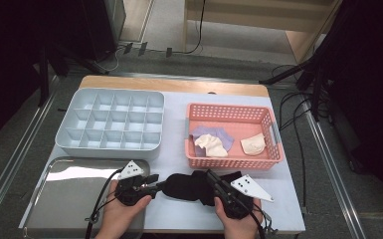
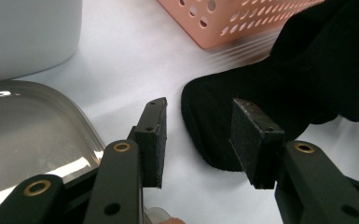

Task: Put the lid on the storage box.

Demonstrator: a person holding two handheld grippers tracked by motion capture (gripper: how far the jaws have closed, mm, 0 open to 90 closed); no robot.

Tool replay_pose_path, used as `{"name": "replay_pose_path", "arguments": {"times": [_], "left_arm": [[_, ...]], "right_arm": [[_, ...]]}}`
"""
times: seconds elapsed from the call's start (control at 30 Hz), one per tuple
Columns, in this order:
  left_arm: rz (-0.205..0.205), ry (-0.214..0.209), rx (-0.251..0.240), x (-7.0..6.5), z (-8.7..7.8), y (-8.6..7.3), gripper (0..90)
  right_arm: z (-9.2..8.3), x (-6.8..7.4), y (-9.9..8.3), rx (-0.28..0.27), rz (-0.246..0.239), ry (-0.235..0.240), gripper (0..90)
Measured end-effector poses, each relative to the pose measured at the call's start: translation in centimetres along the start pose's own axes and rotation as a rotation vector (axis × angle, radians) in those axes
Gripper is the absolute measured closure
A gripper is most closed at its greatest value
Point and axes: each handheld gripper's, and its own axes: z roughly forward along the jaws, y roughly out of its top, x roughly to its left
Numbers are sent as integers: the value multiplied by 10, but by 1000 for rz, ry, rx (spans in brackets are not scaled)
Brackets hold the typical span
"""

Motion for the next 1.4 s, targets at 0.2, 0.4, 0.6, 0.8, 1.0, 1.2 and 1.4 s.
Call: {"name": "replay_pose_path", "arguments": {"times": [0.2, 0.4, 0.6, 0.8, 1.0, 1.2, 1.4], "left_arm": [[1, 0, 1, 0, 0, 0, 573], [3, 0, 4, 0, 0, -1, 572], [-1, 0, -4, 0, -1, 0, 570], [2, -7, -10, 0, -3, 1, 568], [5, -15, -11, -3, -2, 1, 564], [18, -31, -12, -7, -1, 1, 556], [20, -31, -13, -8, 0, 2, 555]], "right_arm": [[-1, -10, 15, -37, -3, -25, 867], [9, -6, 4, -32, -65, -46, 862], [17, 3, -17, 33, -71, 7, 853], [12, 16, -36, 90, -78, 75, 816], [15, 29, -53, 173, -76, 97, 753], [10, 37, -55, 183, -77, 107, 644], [-11, 18, -47, 97, 15, 57, 631]]}}
